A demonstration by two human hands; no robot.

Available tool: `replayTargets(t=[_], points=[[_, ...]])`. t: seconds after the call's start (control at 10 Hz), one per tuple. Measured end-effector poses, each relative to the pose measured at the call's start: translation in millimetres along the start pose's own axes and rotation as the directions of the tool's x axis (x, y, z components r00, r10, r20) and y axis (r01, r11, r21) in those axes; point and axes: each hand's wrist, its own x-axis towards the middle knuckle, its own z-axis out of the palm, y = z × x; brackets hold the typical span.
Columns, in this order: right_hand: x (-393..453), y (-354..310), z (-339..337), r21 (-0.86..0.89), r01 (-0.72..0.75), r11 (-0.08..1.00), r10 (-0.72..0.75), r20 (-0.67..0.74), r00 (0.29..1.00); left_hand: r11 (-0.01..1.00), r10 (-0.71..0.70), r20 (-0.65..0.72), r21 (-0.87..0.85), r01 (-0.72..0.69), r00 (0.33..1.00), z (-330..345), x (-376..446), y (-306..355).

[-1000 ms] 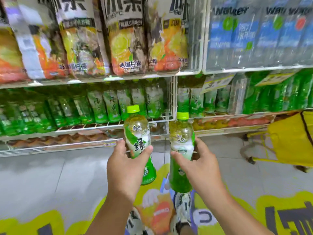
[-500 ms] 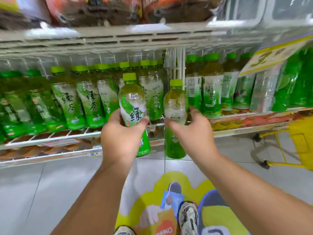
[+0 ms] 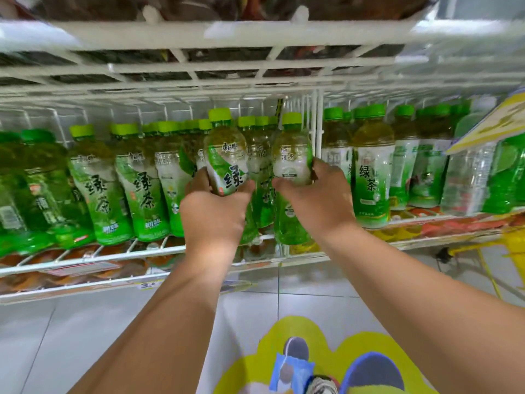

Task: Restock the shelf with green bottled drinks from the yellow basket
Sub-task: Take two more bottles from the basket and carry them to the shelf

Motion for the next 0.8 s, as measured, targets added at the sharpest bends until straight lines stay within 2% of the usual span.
replayTargets(t=[0.1, 0.2, 0.3, 0.5, 0.8], points=[[6.0, -9.2, 9.8, -0.047, 0.065, 0.997, -0.068, -0.045, 0.997, 0.993, 0.089, -0.056, 0.078, -0.085, 0.994, 7.1, 7.7, -1.7], [7.6, -12.5, 10.9, -0.155, 0.121, 0.98, -0.133, -0.073, 0.988, 0.991, 0.122, -0.044, 0.064, -0.119, 0.992, 11.9, 8.8, -5.3], [8.0, -13.4, 9.0, -0.288, 0.137, 0.948, -0.188, -0.159, 0.969, 0.979, 0.157, -0.041, 0.14, -0.15, 0.987, 15.8, 7.1, -14.9], [-2.3, -1.0, 8.9, -0.244, 0.123, 0.962, -0.149, -0.091, 0.985, 0.957, 0.213, 0.014, 0.201, -0.211, 0.977, 12.1, 6.4, -22.3], [-19.4, 11.5, 12.0, -0.302, 0.161, 0.939, -0.174, -0.016, 0.985, 0.924, 0.217, 0.095, 0.3, -0.236, 0.971, -4.9, -2.8, -21.5]])
